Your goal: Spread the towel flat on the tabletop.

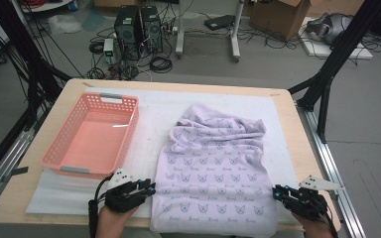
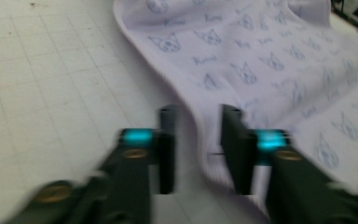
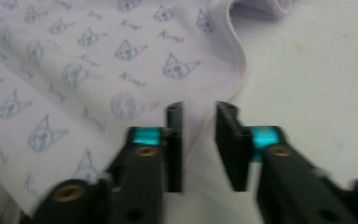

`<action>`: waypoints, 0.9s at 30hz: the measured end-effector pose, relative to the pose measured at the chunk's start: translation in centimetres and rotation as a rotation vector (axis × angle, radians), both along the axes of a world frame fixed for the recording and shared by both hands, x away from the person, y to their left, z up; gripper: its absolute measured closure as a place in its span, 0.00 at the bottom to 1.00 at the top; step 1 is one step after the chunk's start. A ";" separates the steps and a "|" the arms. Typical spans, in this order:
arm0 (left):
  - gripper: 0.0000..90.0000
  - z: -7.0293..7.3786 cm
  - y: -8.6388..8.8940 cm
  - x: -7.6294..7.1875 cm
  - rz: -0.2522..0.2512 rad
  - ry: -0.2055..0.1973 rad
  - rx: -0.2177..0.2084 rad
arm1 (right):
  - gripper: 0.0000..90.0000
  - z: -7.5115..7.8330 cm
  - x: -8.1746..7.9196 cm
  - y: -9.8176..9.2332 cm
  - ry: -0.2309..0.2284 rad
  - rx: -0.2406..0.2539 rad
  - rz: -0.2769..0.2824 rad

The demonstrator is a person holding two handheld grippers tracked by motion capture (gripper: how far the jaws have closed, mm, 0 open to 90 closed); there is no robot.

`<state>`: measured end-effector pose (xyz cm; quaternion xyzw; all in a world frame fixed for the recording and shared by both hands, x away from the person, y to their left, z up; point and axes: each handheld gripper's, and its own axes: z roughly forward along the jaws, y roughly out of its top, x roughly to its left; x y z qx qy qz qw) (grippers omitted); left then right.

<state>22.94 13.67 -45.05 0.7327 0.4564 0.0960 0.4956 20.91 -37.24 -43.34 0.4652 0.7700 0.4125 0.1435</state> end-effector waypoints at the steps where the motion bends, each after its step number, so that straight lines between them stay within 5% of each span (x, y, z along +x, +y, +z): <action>1: 0.55 -0.1 -0.2 0.4 -0.010 0.014 0.003 | 0.67 0.0 0.2 0.1 -0.005 0.015 -0.006; 5: 0.50 -0.6 -1.7 1.6 -0.032 0.026 0.041 | 0.57 -0.2 1.3 0.6 -0.013 0.010 -0.042; 7: 0.59 -0.5 -2.4 1.7 -0.039 0.021 0.086 | 0.58 -0.7 2.2 1.0 -0.004 -0.033 -0.046; 9: 0.92 -0.4 -2.9 1.5 -0.058 0.007 0.139 | 0.78 -1.3 2.7 1.8 0.026 -0.078 -0.007; 11: 0.96 -0.1 -2.8 1.6 -0.021 -0.014 0.160 | 0.94 -1.3 2.9 2.2 0.005 -0.087 0.029; 16: 0.97 0.4 -1.7 2.5 0.060 -0.045 0.137 | 0.96 -1.3 3.8 2.5 -0.065 -0.103 -0.019; 20: 0.92 -0.1 -2.1 2.7 0.063 -0.056 0.115 | 0.93 -1.4 4.5 2.6 -0.100 -0.115 -0.091; 23: 0.62 0.1 -1.4 2.1 0.042 -0.030 0.030 | 0.71 -1.1 4.0 2.4 -0.082 -0.073 -0.098; 27: 0.55 -0.1 -0.7 0.8 0.003 0.000 0.021 | 0.63 -0.1 2.2 1.1 -0.071 0.006 -0.082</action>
